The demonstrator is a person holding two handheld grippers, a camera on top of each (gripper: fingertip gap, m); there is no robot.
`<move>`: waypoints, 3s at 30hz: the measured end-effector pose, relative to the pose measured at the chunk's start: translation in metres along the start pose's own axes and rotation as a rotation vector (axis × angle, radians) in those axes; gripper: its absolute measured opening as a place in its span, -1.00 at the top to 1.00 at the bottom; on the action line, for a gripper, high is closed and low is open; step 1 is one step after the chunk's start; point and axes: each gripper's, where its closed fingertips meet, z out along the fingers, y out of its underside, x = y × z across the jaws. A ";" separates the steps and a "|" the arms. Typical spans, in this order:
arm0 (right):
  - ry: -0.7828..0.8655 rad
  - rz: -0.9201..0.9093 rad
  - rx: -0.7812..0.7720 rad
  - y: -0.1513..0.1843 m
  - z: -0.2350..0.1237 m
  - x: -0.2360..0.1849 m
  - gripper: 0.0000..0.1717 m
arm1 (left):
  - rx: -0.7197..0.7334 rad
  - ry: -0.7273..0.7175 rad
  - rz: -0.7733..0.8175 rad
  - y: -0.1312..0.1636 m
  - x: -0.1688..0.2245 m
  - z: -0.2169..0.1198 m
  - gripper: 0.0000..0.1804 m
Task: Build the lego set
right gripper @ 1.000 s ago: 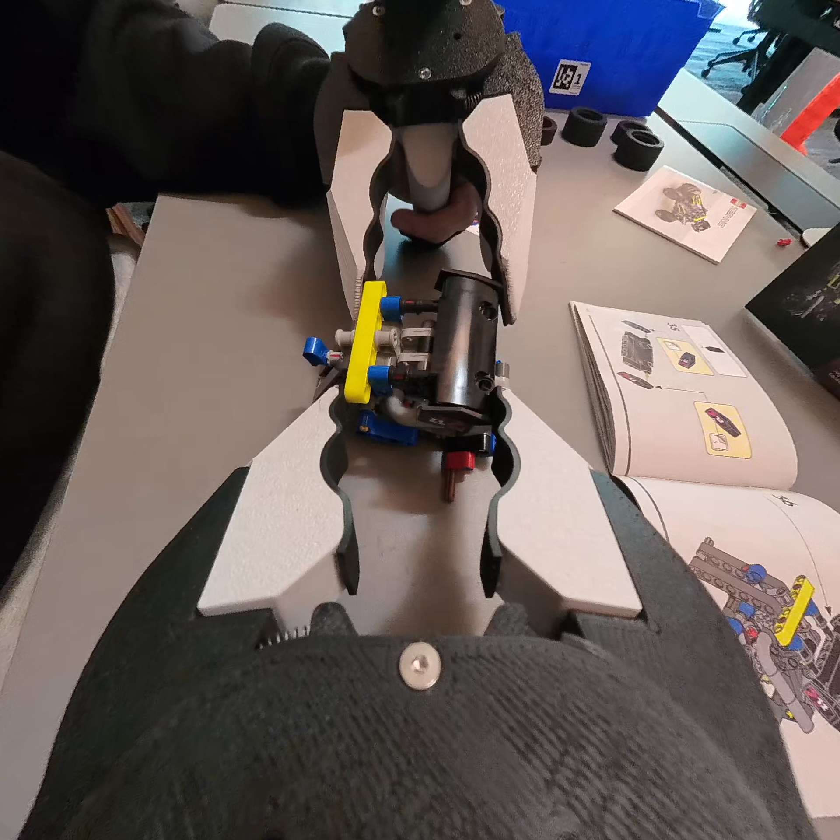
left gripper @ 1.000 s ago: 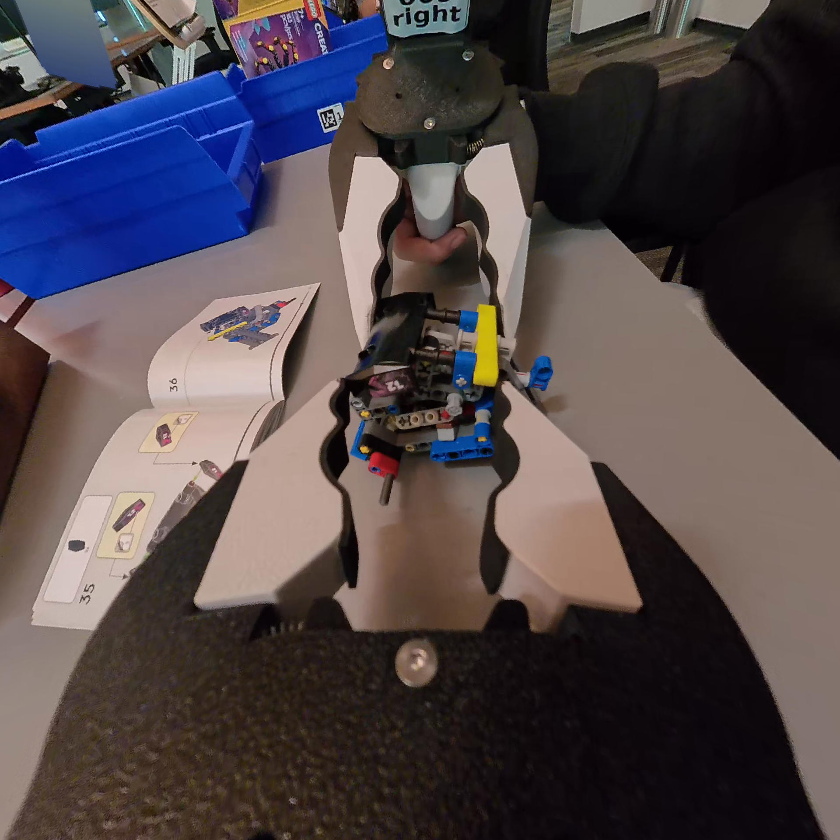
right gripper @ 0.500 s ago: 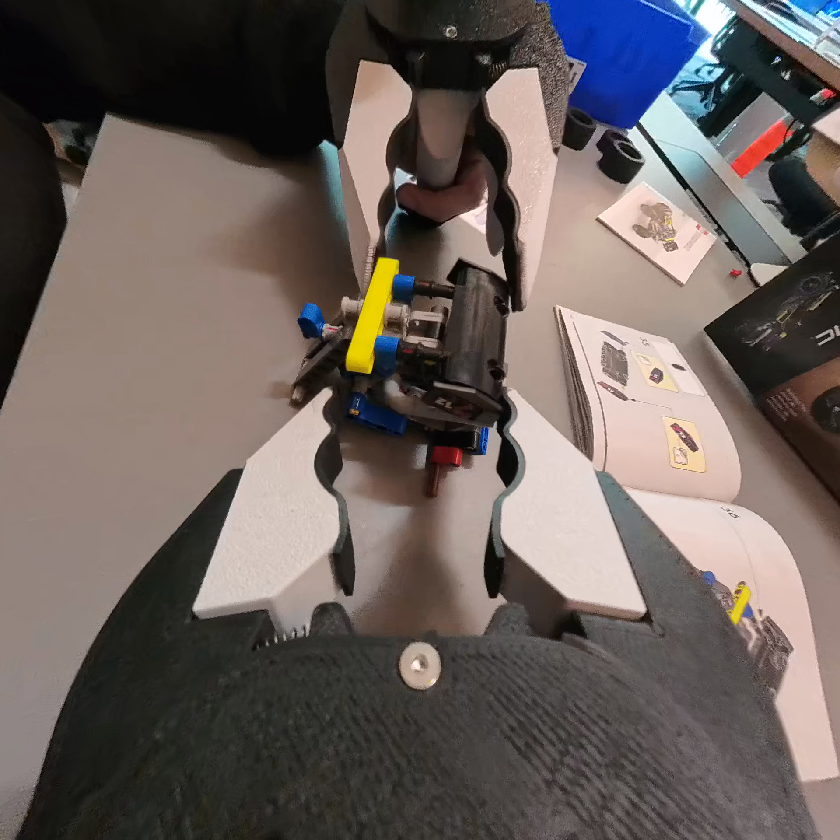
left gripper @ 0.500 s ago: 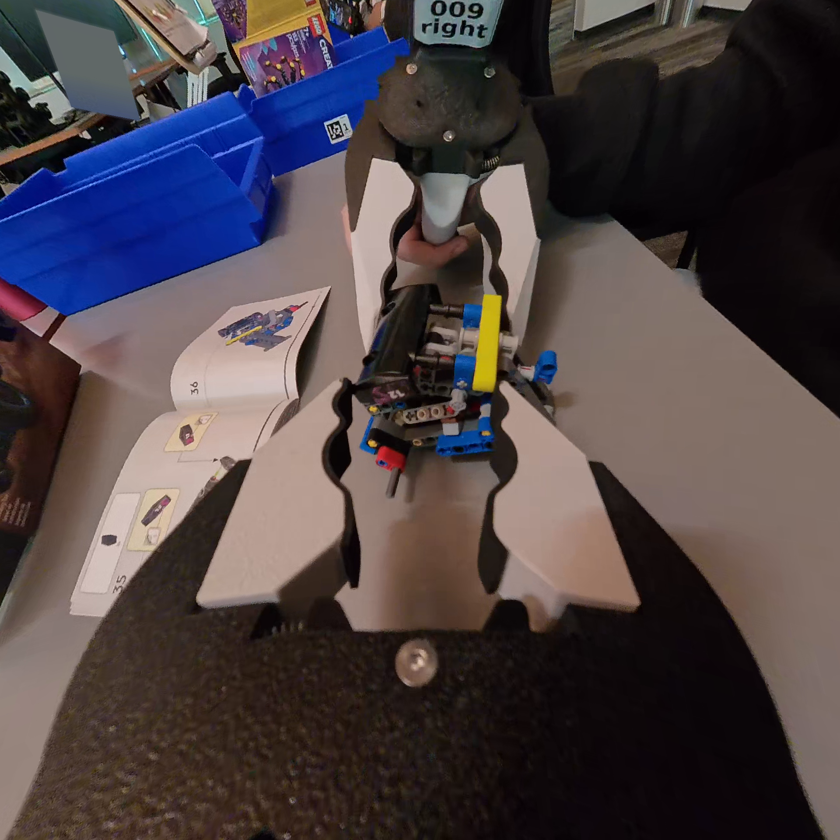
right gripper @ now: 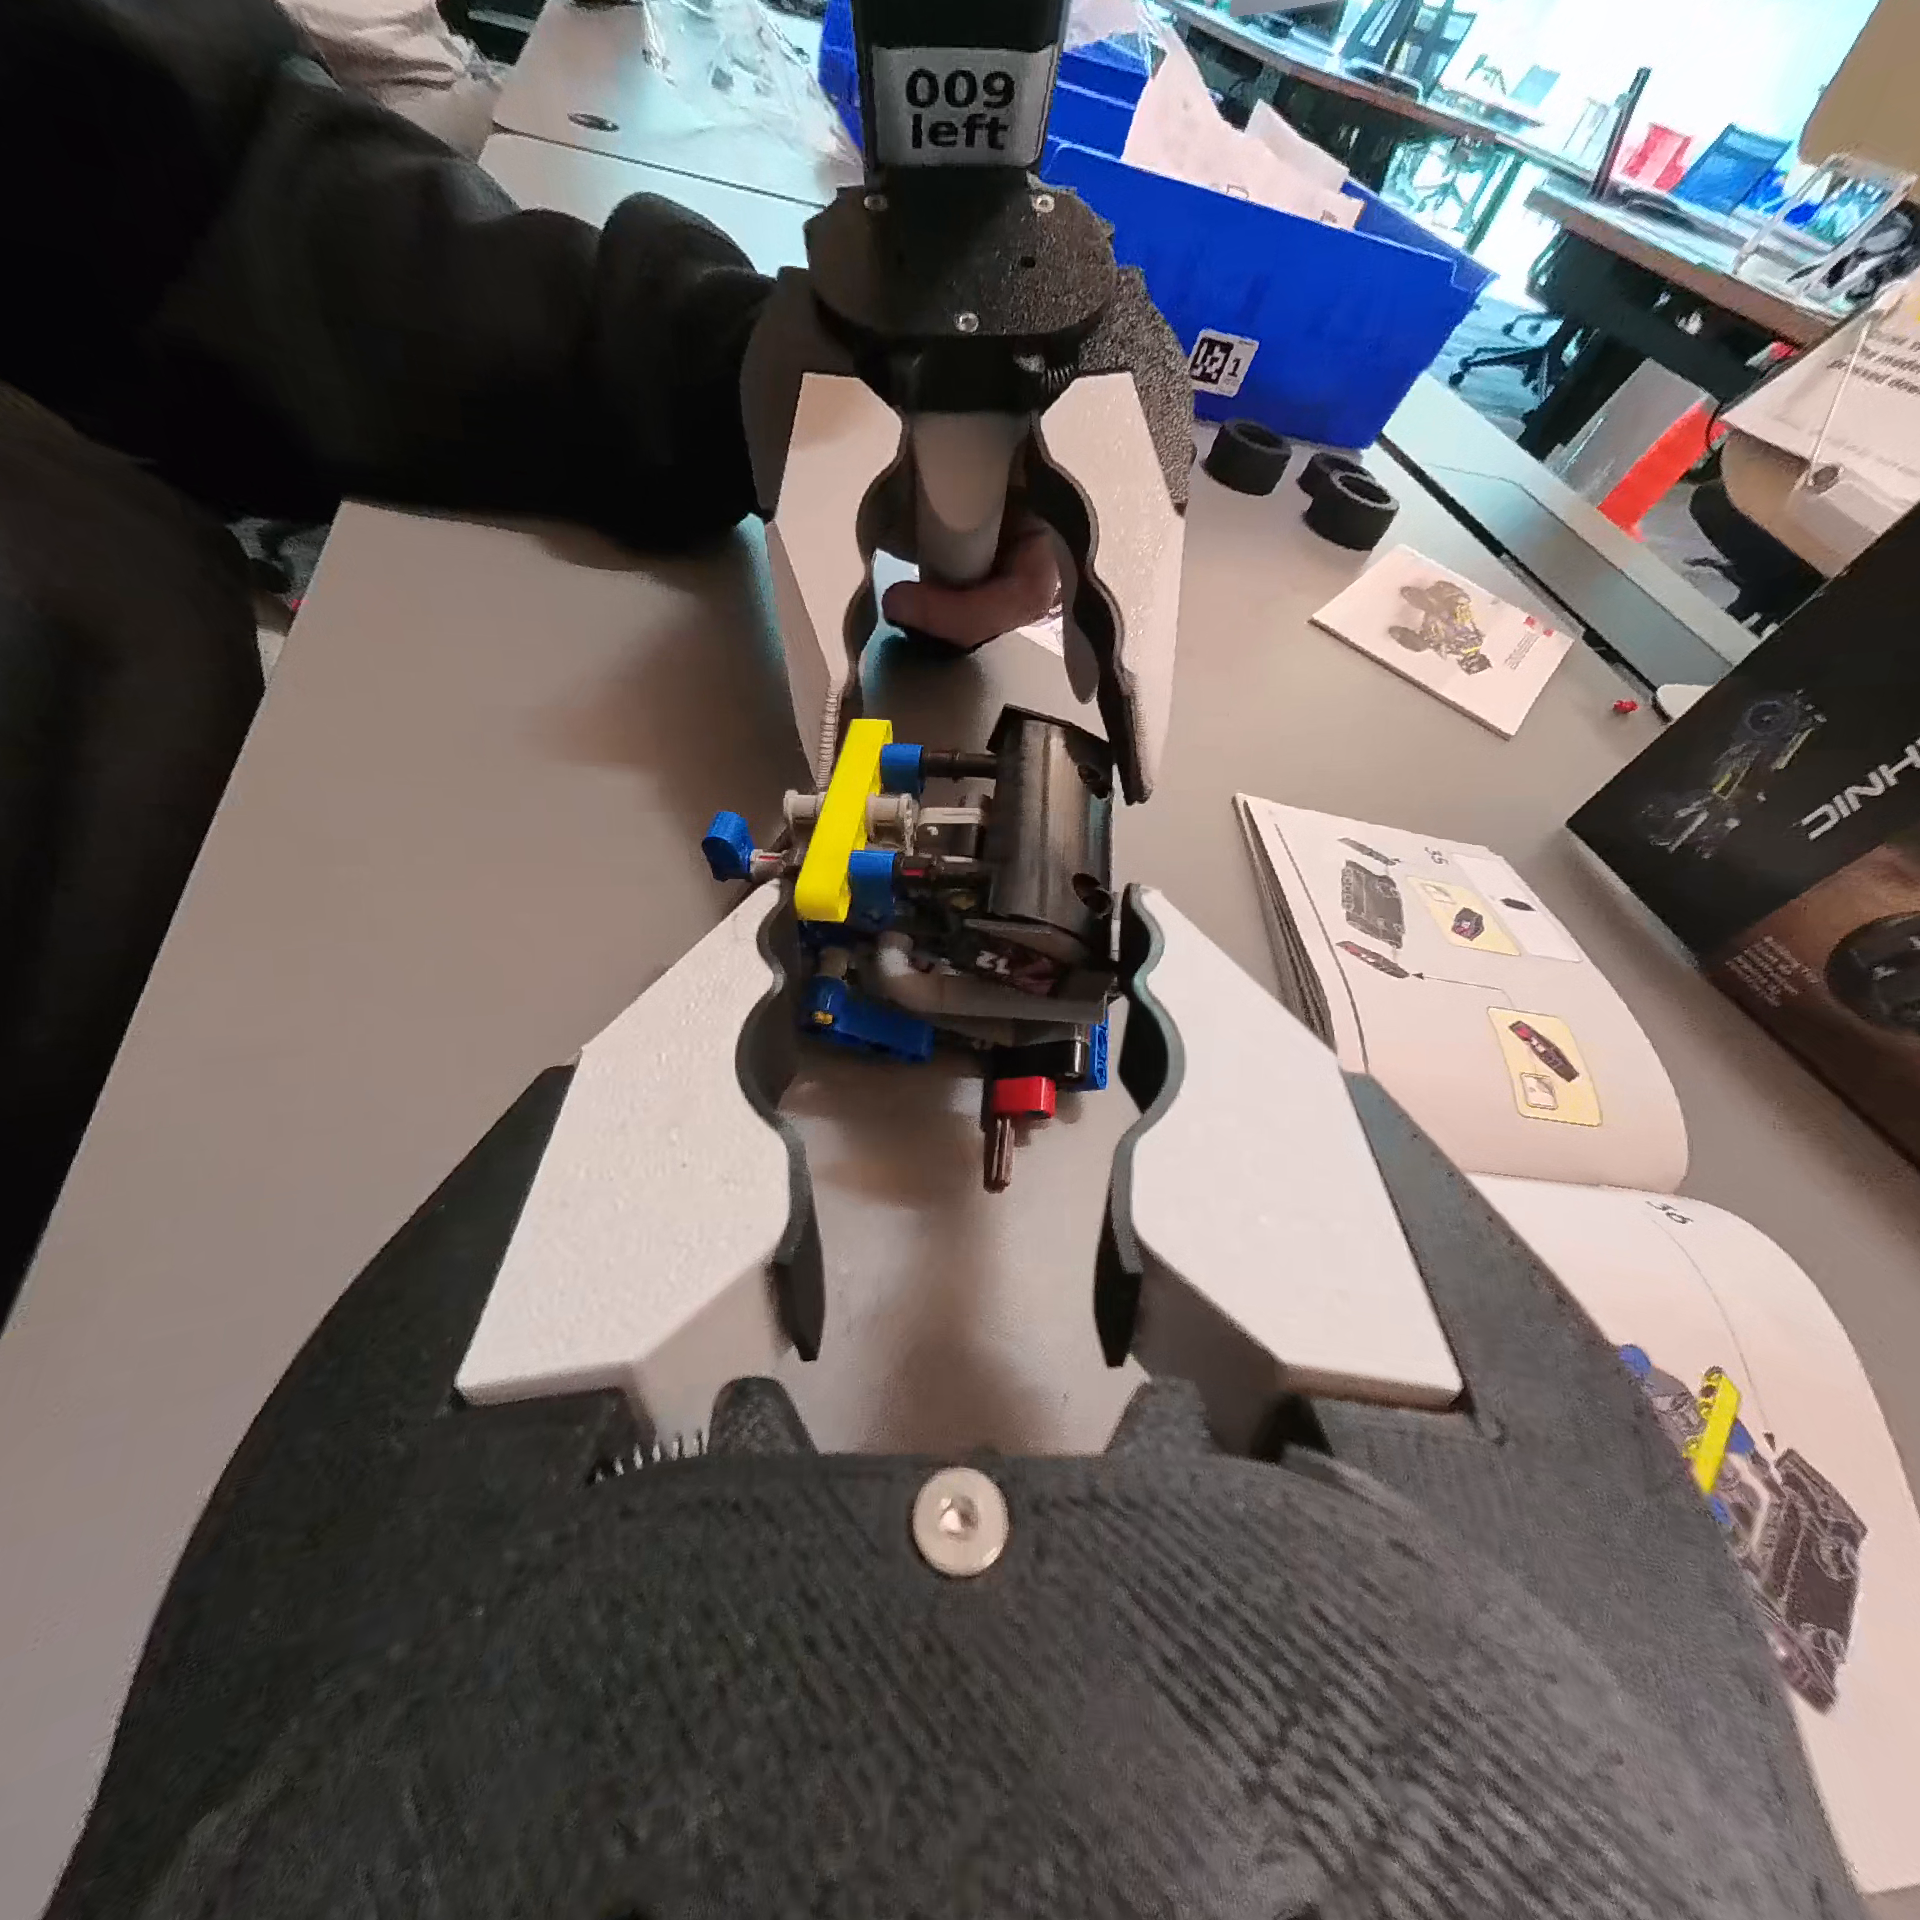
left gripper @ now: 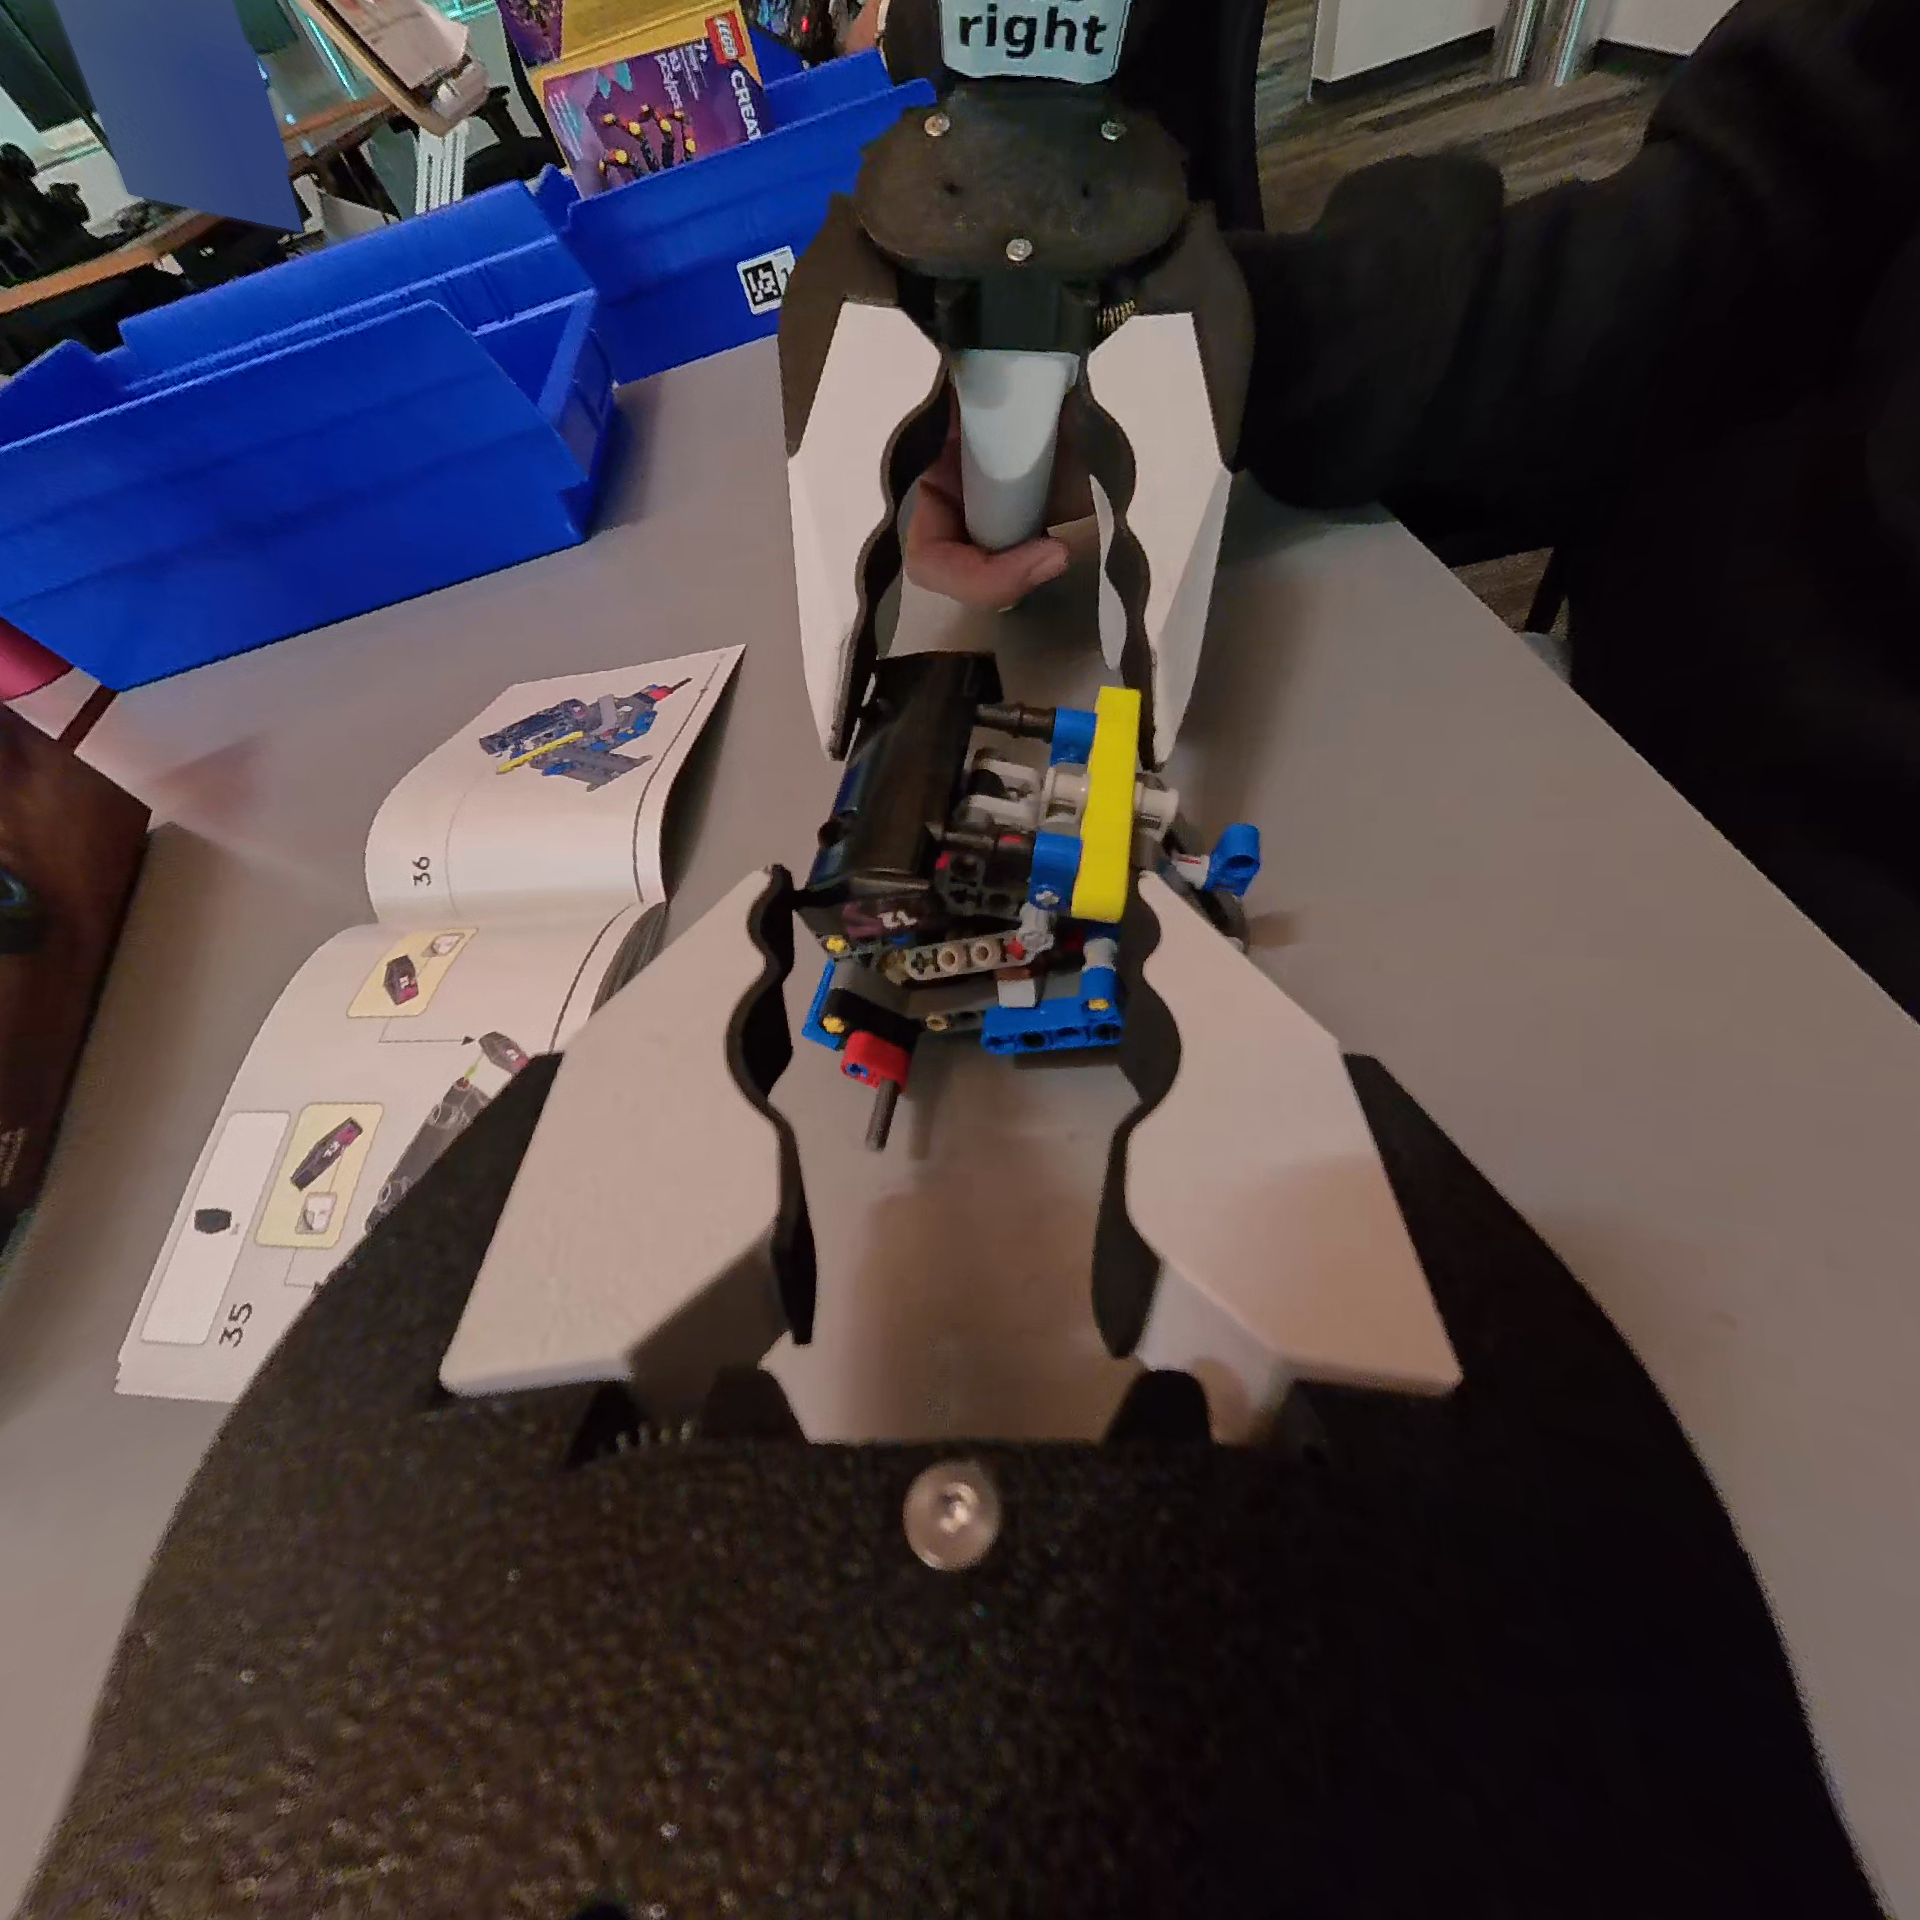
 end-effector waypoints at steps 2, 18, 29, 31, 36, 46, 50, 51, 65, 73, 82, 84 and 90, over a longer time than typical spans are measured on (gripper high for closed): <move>0.010 -0.015 -0.001 0.000 0.000 0.000 0.32 | 0.003 -0.006 0.011 0.000 0.000 0.000 0.34; 0.095 -0.127 -0.054 0.007 0.006 0.003 0.35 | 0.015 -0.033 0.035 -0.001 -0.002 -0.002 0.35; 0.002 0.149 -0.062 0.007 0.003 0.002 0.25 | 0.014 -0.038 0.060 0.000 -0.003 -0.001 0.35; -0.034 0.287 -0.056 0.007 0.001 0.000 0.24 | 0.014 -0.036 0.059 0.000 -0.003 -0.001 0.35; -0.057 0.627 0.029 0.002 -0.010 0.004 0.31 | 0.014 -0.039 0.081 0.000 -0.002 -0.001 0.37; -0.026 1.151 0.261 0.006 -0.017 0.022 0.70 | 0.023 -0.051 0.110 -0.002 -0.002 0.000 0.38; -0.004 1.210 0.292 0.007 -0.015 0.026 0.84 | 0.037 -0.055 0.115 -0.004 -0.002 0.000 0.38; -0.001 1.223 0.292 0.009 -0.015 0.027 0.93 | 0.051 -0.050 0.117 -0.006 -0.001 -0.001 0.39; 0.068 1.087 0.147 0.022 -0.044 0.007 0.58 | 0.165 -0.045 -0.072 -0.035 -0.007 -0.015 0.42; -0.075 1.256 0.303 0.003 -0.025 0.003 0.79 | -0.164 -0.032 -0.001 -0.017 -0.001 0.013 0.72; 0.053 1.278 0.267 0.014 -0.028 0.008 0.72 | -0.131 -0.115 0.064 -0.017 -0.008 0.012 0.86; 0.086 1.298 0.306 0.014 -0.030 0.013 0.71 | -0.130 -0.124 0.091 -0.017 -0.006 0.011 0.87; 0.028 1.334 0.287 0.007 -0.007 0.004 0.64 | -0.130 -0.154 0.158 -0.015 -0.006 0.011 0.87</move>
